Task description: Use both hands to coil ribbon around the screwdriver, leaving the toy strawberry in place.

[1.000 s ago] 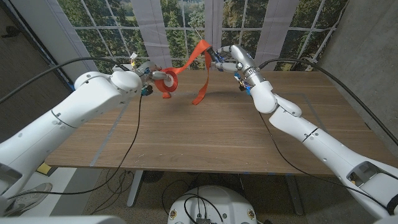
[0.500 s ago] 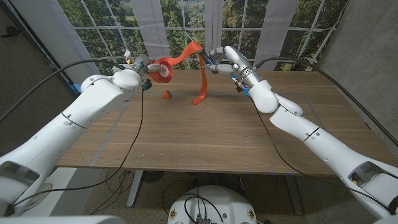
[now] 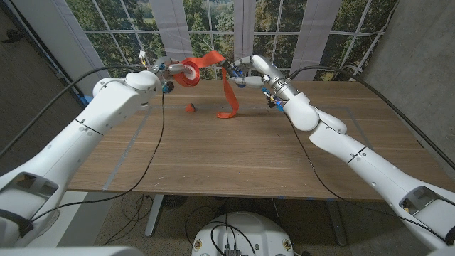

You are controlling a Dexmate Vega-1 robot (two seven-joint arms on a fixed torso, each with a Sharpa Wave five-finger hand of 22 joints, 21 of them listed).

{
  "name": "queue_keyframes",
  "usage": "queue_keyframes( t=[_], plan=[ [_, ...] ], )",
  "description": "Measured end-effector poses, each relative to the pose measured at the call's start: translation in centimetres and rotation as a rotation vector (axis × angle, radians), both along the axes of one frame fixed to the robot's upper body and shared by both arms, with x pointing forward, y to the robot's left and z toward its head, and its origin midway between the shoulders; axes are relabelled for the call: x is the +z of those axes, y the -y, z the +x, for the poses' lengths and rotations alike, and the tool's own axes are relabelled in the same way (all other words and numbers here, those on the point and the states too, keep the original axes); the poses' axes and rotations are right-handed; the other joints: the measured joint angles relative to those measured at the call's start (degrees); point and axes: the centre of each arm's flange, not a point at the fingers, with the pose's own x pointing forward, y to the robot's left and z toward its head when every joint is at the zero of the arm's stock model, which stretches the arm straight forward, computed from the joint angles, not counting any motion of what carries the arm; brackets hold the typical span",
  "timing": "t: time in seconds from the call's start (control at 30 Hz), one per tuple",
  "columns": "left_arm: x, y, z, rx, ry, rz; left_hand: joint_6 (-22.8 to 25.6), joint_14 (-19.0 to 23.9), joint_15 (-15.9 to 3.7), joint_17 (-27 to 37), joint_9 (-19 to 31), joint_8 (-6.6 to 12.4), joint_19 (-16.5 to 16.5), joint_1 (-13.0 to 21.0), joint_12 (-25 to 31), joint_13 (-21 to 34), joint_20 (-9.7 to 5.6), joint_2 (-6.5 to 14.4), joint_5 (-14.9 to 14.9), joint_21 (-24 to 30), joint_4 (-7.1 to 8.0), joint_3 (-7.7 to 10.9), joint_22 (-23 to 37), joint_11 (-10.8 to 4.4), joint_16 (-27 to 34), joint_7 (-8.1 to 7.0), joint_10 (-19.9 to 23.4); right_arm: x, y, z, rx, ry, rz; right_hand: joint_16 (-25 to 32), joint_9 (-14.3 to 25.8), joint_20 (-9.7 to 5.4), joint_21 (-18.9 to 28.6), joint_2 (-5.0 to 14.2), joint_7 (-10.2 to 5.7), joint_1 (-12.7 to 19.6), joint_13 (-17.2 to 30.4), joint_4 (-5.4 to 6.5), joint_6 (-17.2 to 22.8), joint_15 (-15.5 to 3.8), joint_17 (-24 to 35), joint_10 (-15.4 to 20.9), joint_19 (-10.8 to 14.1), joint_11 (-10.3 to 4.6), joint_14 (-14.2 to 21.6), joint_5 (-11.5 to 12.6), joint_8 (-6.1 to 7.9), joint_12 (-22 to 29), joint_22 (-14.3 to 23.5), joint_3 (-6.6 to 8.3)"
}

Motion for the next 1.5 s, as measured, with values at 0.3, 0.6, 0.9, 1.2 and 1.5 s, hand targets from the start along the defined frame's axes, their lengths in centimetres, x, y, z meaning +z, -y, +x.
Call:
queue_keyframes(
  t=[0.3, 0.6, 0.9, 1.2, 1.5],
  plan=[
    [1.8, 1.5, 0.4, -0.071, 0.009, 0.026, 0.8, 0.0, -0.01, 0.0, -0.4, -0.79, 0.0, 0.1, 0.0, 0.0, 0.01, -0.1, -0.1, 0.0, -0.04, -0.04, 0.0, -0.08, 0.0, 0.19, 0.1, -0.7, -0.7, 0.0, -0.009, -0.001, -0.039, -0.2, 0.0, 0.10, 0.4, 0.00, 0.00, 0.0, 0.0, 0.00, 0.0, 0.00, 0.2, 0.1, -0.5, -0.12, 0.0, -0.1, -0.11, -0.2, 0.0, 0.00],
    [4.5, 2.6, -0.8, -0.097, 0.056, 0.043, 1.2, 0.0, -0.01, 0.0, -0.8, -1.24, 0.0, 0.2, 0.0, 0.0, 0.01, -0.2, -0.1, 0.0, -0.12, -0.13, -0.3, -0.08, 0.0, 0.17, 0.1, -1.7, -0.7, 1.5, -0.113, -0.004, -0.081, -0.2, 0.0, 0.10, 0.6, 0.00, 0.02, 0.0, 0.0, 0.01, 0.0, -0.09, 0.3, 0.3, -0.5, -0.09, 0.1, -0.2, -0.31, -0.4, -0.3, -0.01],
    [6.0, 2.7, -1.9, -0.087, 0.078, 0.051, 1.5, 0.0, -0.02, 0.0, -1.1, -1.88, 0.0, 0.2, 0.0, 0.0, 0.02, -0.2, -0.1, 0.0, -0.18, -0.21, -0.3, -0.08, 0.0, 0.10, 0.1, -2.2, -1.3, 1.9, -0.162, 0.026, -0.138, -0.3, 0.0, 0.00, 0.9, 0.00, 0.23, 0.0, 1.2, 0.01, 0.2, -0.17, 0.3, 0.3, -0.6, -0.09, 0.2, 0.0, -0.16, -0.8, -0.3, -0.01],
    [7.7, 3.5, -2.5, -0.095, 0.096, 0.076, 2.1, 0.0, -0.02, 0.0, -1.5, -2.52, 0.0, 0.3, 0.0, 0.0, 0.02, -0.3, -0.1, 0.0, -0.29, -0.34, -0.5, -0.08, 0.0, 0.29, 0.1, -2.8, -2.2, 1.6, -0.171, 0.057, -0.201, -0.4, 0.0, 0.00, 1.1, 0.00, 0.42, 0.0, 1.3, 0.08, 0.4, -0.17, 0.3, 0.3, -0.6, -0.11, 0.2, 0.0, -0.14, -0.9, -0.3, -0.09],
    [9.5, 5.2, -3.1, -0.121, 0.118, 0.115, 2.5, 0.2, -0.21, 0.0, -1.7, -2.99, 0.0, 0.5, 0.0, 0.0, 0.03, -0.5, -0.1, 0.0, -0.28, -0.34, -0.5, -0.18, 0.0, 0.26, 0.2, -3.5, -2.9, 1.6, -0.184, 0.067, -0.251, -0.8, 0.0, 0.00, 1.3, 0.00, 0.42, 0.0, 1.7, 0.08, 0.4, -0.08, 0.3, 0.3, -0.6, -0.12, 0.3, 0.0, -0.15, -1.2, -0.3, -0.10]
  ],
)
